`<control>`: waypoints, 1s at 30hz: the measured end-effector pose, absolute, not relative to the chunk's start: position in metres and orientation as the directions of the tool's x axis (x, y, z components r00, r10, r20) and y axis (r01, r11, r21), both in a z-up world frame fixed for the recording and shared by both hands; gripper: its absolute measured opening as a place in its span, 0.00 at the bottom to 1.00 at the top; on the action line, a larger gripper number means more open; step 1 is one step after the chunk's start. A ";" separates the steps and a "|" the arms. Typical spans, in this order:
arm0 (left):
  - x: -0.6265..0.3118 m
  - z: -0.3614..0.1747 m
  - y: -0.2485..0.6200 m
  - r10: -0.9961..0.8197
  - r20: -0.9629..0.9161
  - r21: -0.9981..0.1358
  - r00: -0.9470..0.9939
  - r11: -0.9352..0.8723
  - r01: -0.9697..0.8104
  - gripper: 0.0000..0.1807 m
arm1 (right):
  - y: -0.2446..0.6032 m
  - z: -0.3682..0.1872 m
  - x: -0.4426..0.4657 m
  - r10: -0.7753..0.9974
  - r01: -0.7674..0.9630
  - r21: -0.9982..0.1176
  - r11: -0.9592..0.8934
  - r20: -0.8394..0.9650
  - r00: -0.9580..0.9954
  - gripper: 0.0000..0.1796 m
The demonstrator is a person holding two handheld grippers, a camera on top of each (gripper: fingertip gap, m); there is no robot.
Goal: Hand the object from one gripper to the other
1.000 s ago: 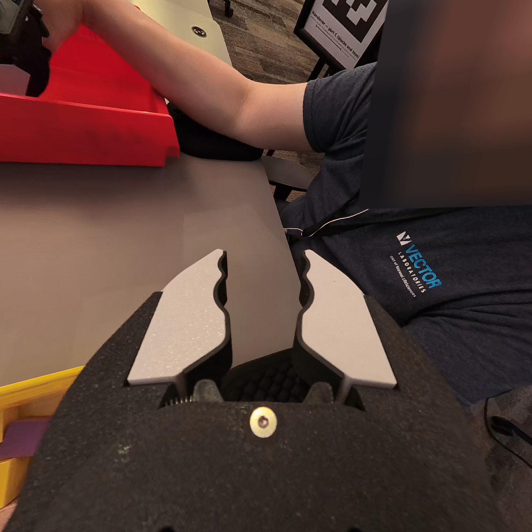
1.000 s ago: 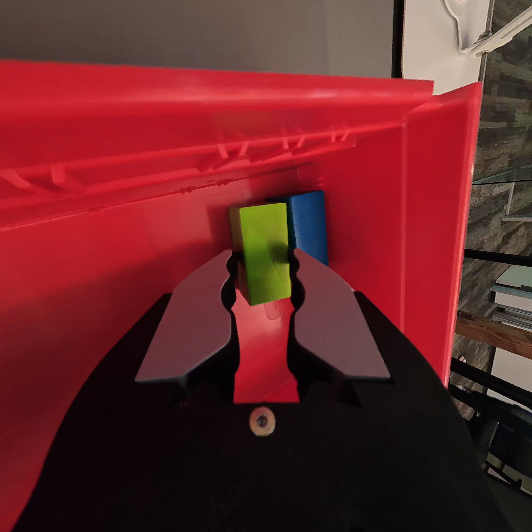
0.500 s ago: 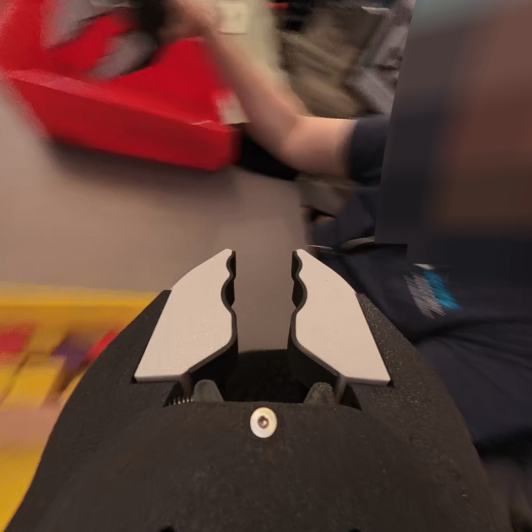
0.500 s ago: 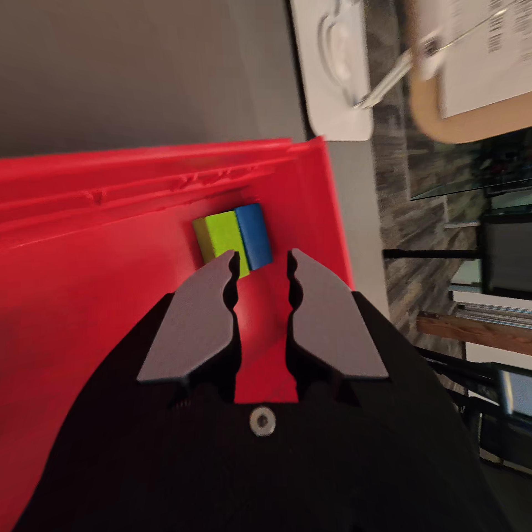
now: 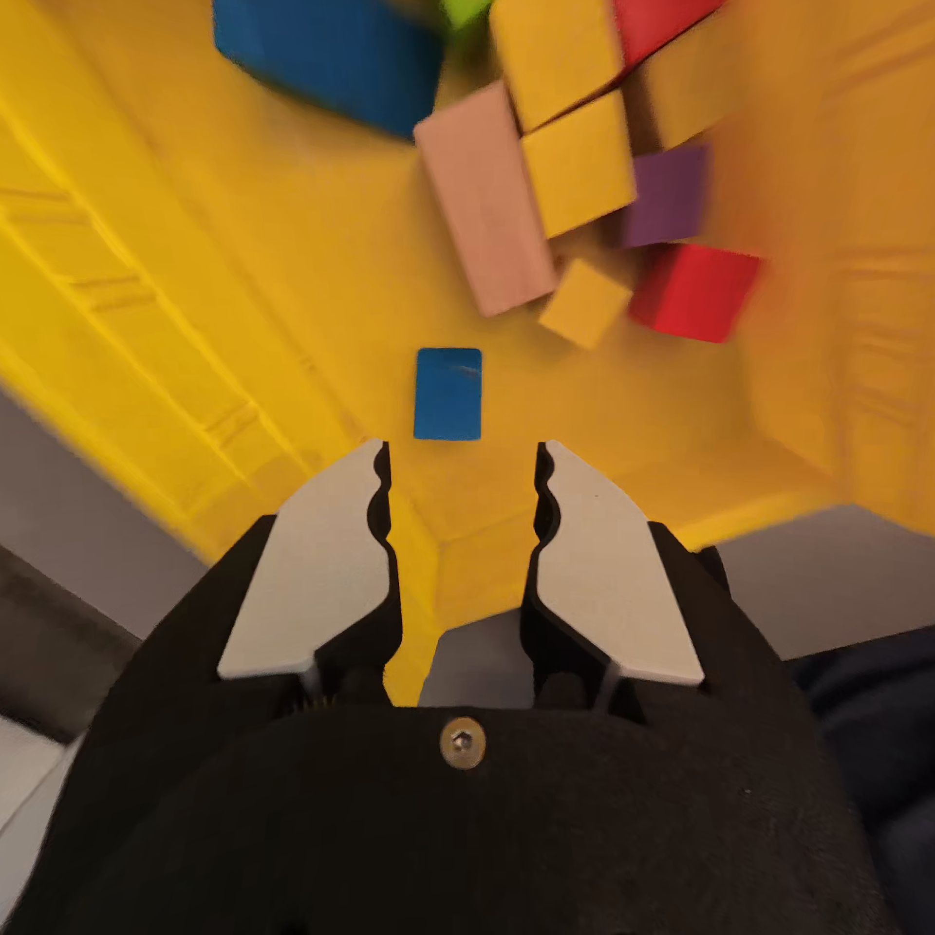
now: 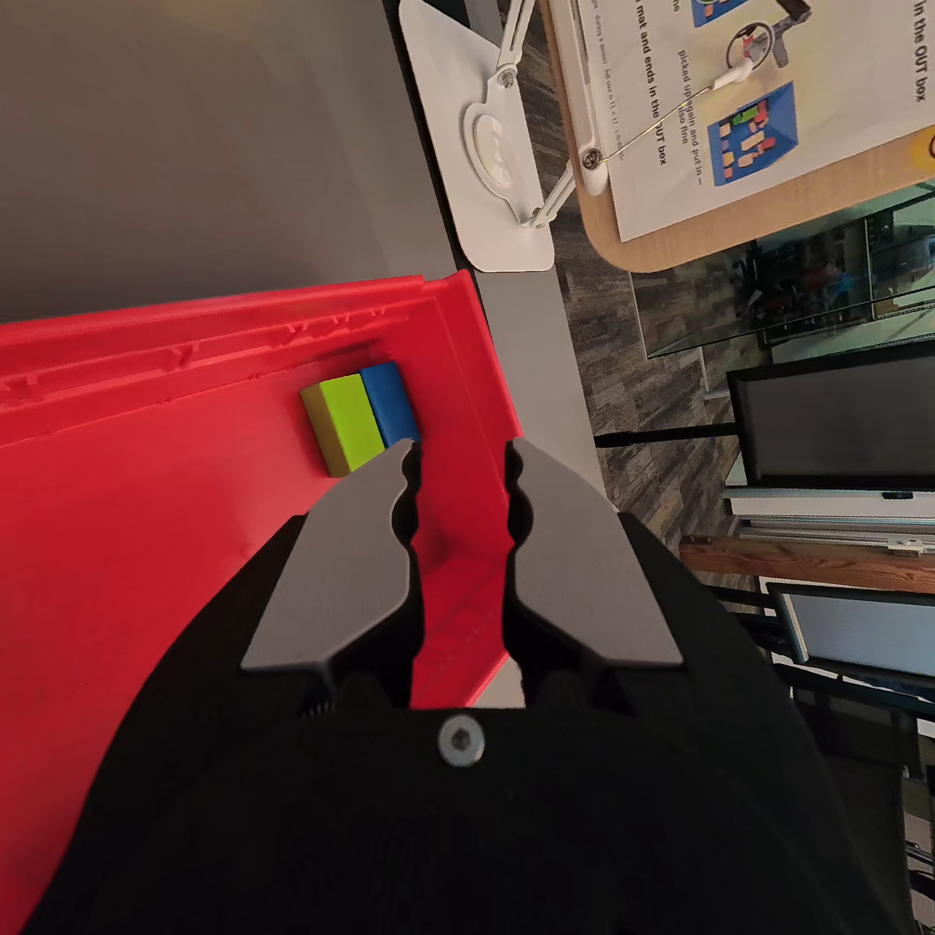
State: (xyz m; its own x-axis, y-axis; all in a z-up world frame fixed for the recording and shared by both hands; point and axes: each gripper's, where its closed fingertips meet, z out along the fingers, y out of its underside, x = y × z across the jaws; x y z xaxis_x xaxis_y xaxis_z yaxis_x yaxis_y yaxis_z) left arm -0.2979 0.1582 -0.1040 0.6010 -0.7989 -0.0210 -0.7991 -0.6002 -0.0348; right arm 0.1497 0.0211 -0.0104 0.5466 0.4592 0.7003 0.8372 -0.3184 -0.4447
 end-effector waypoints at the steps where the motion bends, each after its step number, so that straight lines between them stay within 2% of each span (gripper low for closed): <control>1: -0.298 -0.111 0.157 -0.795 -0.012 -0.003 0.607 -0.607 -0.795 0.29 | 0.021 -0.011 0.149 0.463 0.838 -0.443 -0.318 0.699 0.545 0.18; 13: -0.305 -0.137 0.160 -0.791 0.005 0.096 0.611 -0.608 -0.788 0.31 | 0.020 -0.017 0.154 0.472 0.832 -0.441 -0.338 0.685 0.554 0.18; 22: -0.308 -0.148 0.160 -0.796 0.010 0.140 0.606 -0.599 -0.789 0.25 | 0.019 -0.021 0.160 0.476 0.822 -0.442 -0.360 0.671 0.569 0.18; 24: -0.310 -0.150 0.161 -0.798 0.005 0.150 0.603 -0.595 -0.790 0.19 | 0.018 -0.022 0.161 0.476 0.821 -0.440 -0.363 0.670 0.569 0.18; 30: -0.311 -0.146 0.160 -0.802 0.012 0.149 0.597 -0.589 -0.794 0.18 | 0.019 -0.014 0.159 0.455 0.824 -0.450 -0.344 0.688 0.565 0.18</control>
